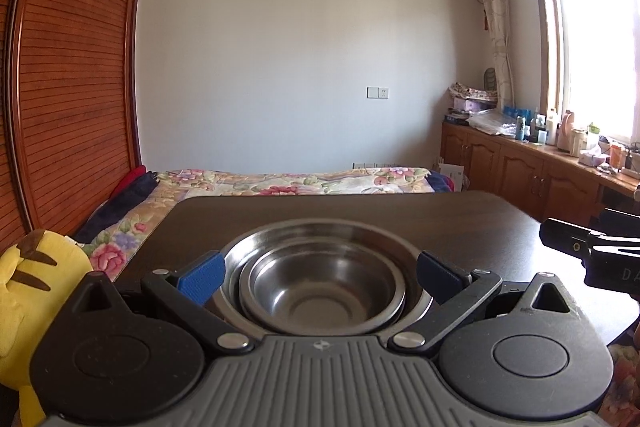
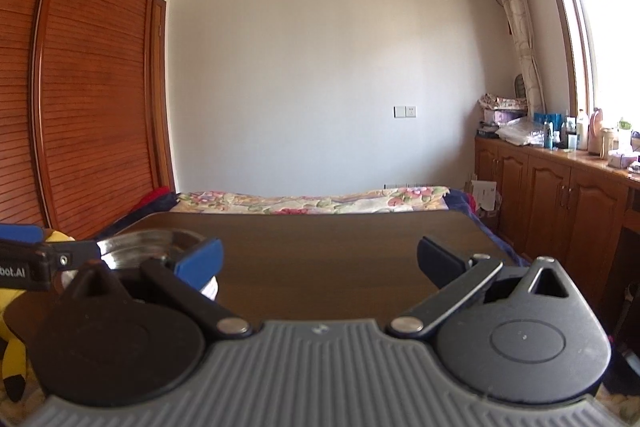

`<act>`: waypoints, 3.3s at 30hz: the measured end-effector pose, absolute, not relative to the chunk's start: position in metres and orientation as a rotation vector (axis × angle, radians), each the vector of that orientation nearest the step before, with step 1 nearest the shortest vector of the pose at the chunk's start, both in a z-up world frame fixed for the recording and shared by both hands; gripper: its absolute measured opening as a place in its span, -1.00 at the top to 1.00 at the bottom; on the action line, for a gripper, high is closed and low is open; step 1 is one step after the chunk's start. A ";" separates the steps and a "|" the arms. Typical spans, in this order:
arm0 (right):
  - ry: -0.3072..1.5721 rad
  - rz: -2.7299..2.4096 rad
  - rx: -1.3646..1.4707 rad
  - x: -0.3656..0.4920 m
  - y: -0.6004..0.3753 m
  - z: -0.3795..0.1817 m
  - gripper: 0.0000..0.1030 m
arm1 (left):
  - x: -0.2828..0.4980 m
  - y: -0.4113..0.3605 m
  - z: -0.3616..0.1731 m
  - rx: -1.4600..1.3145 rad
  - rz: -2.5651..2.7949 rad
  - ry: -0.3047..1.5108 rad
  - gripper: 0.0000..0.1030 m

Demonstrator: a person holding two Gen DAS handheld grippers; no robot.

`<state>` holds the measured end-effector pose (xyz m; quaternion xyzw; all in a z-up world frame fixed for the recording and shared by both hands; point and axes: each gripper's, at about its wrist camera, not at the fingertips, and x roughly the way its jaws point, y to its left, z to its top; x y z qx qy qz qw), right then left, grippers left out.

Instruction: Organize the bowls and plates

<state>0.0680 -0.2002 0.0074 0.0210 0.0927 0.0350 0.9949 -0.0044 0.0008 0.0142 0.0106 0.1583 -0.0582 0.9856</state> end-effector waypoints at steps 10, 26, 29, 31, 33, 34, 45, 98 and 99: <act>0.208 0.060 0.040 0.068 -0.196 -0.006 -1.00 | -0.005 0.001 -0.002 0.041 -0.099 0.343 -1.00; 0.212 0.053 0.058 0.069 -0.201 -0.007 -1.00 | -0.008 -0.001 -0.005 0.045 -0.103 0.346 -1.00; 0.209 0.051 0.054 0.069 -0.200 -0.007 -1.00 | -0.007 -0.001 -0.004 0.045 -0.102 0.346 -1.00; 0.204 0.048 0.045 0.067 -0.201 -0.007 -1.00 | -0.008 -0.001 -0.004 0.045 -0.102 0.345 -1.00; 0.207 0.050 0.048 0.067 -0.201 -0.007 -1.00 | -0.008 -0.002 -0.004 0.044 -0.102 0.346 -1.00; 0.208 0.050 0.050 0.068 -0.202 -0.007 -1.00 | -0.008 -0.001 -0.004 0.044 -0.102 0.346 -1.00; 0.210 0.048 0.049 0.069 -0.203 -0.007 -1.00 | -0.008 -0.002 -0.004 0.045 -0.101 0.345 -1.00; 0.211 0.047 0.045 0.069 -0.206 -0.006 -1.00 | -0.005 0.000 -0.006 0.050 -0.102 0.355 -1.00; 0.211 0.046 0.046 0.069 -0.205 -0.006 -1.00 | -0.005 0.000 -0.006 0.050 -0.102 0.355 -1.00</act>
